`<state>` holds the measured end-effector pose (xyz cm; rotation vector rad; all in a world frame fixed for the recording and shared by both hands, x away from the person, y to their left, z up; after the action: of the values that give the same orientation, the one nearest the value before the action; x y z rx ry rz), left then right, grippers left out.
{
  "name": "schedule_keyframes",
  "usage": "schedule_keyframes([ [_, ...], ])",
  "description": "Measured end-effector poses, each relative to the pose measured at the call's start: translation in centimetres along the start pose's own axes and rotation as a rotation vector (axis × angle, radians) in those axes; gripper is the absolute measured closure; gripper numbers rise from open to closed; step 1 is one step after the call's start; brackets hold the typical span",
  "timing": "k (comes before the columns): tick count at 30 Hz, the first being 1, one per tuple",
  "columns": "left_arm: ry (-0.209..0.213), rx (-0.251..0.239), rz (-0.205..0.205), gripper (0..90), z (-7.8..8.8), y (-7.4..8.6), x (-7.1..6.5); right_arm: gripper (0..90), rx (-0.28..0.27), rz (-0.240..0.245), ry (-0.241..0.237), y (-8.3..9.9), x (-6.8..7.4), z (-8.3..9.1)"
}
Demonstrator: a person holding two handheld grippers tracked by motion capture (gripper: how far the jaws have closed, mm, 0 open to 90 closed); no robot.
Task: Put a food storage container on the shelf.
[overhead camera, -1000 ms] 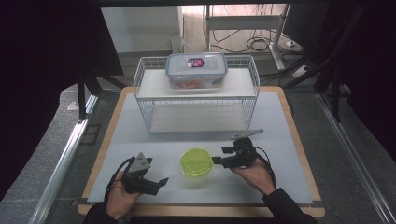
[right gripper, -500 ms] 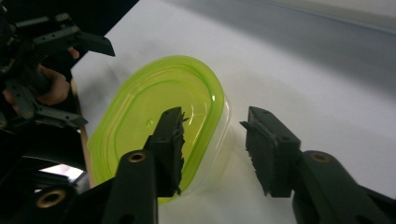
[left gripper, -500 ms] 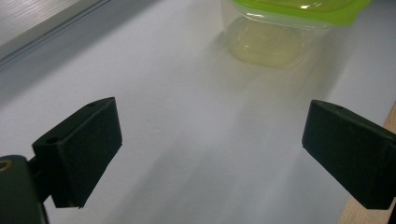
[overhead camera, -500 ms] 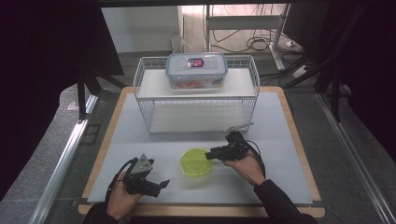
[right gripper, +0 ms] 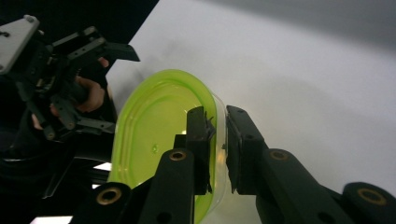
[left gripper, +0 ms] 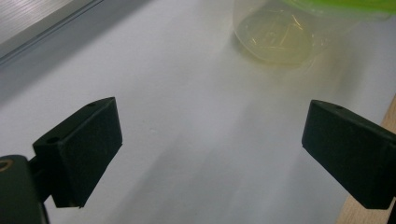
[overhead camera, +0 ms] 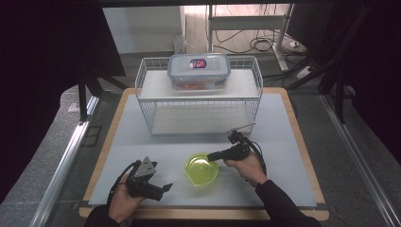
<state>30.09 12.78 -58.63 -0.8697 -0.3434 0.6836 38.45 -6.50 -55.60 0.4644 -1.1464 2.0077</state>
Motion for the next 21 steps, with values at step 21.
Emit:
schedule_keyframes([
  [21, -0.003, -0.021, 0.007, 4.9, 0.2, -0.2, 0.1, 82.0, -0.082, -0.001, -0.033, -1.6, 1.9, 2.1],
])
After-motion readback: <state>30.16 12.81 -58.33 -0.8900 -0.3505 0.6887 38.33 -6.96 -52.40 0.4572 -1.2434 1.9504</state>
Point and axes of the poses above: each handheld gripper's, and its own axes: z roughly backward along the jaws, y roughly out of its underside, x roughly to its left, the point moved 10 cm from there along -z, roughly forward along the jaws, and after that the axes turned 4 degrees about -x, right-handed, at the moved point
